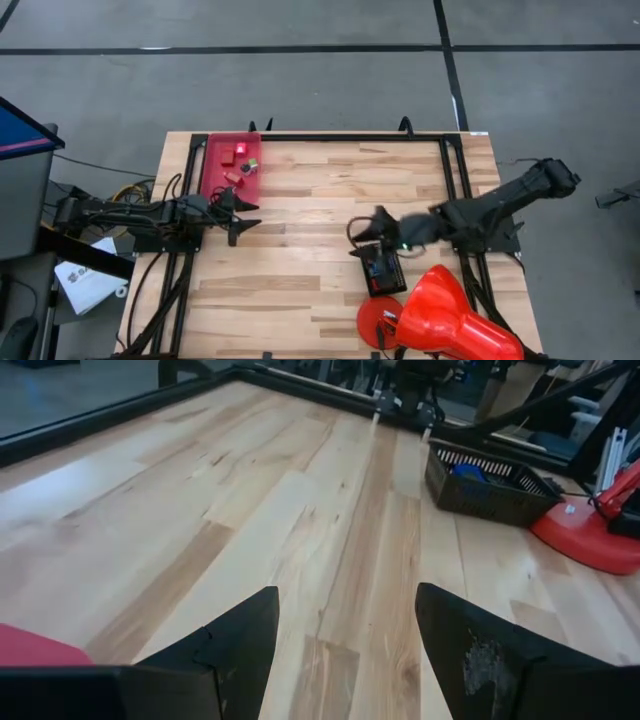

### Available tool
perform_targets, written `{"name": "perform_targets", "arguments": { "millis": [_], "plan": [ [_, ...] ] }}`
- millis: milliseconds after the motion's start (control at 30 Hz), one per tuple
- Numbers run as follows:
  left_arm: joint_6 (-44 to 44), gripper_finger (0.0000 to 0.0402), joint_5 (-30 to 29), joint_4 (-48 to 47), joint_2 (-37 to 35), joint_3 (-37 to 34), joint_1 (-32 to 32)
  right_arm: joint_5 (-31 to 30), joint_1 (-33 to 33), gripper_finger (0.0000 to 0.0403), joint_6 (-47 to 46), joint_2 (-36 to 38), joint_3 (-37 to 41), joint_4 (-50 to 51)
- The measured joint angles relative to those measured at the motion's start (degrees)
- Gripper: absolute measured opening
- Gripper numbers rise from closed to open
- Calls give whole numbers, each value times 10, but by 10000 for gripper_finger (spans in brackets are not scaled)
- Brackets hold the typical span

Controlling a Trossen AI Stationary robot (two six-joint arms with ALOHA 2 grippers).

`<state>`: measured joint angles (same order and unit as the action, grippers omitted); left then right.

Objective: Pick & Place Office items
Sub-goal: Return to Home Position

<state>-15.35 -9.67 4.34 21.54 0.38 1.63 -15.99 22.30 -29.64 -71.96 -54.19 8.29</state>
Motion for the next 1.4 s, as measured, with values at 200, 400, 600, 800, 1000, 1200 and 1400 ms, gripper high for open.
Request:
{"name": "perform_targets", "arguments": {
  "millis": [200,400,600,800,1000,1200,1400],
  "plan": [
    [0,232,0,0,0,0,0,148,-121,165,128,36,35,0],
    [0,232,0,7,0,0,0,182,-180,165,170,226,178,-47],
    [0,232,-1,13,0,0,0,181,-185,165,132,411,350,-36],
    [0,232,-1,20,0,0,0,147,-170,165,92,558,472,-35],
    [0,232,-2,22,0,0,0,85,-141,159,106,663,504,-4],
    [0,232,-2,24,-1,0,0,63,-138,146,159,718,503,4],
    [0,232,-2,24,-1,0,0,54,-120,142,210,718,502,5]
  ]
}}
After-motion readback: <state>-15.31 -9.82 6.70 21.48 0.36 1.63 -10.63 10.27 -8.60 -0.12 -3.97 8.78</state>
